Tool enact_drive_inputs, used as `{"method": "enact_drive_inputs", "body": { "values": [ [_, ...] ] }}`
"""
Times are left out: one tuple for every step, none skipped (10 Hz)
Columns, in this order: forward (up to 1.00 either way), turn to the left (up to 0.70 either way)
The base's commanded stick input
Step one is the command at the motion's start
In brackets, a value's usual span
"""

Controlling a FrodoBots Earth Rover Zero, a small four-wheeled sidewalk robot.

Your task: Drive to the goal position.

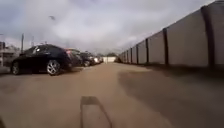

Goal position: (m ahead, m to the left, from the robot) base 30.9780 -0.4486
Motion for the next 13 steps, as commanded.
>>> {"method": "enact_drive_inputs", "body": {
  "values": [
    [0.7,0.04],
    [0.7,0.02],
    [0.7,0.02],
    [0.7,0.01],
    [0.7,0.0],
    [0.7,0.0],
    [0.7,0.0],
    [0.7,0.0],
    [0.7,0.0],
    [0.7,0.0],
    [0.7,0.0],
    [0.7,0.0],
    [0.7,0.0]
  ]
}}
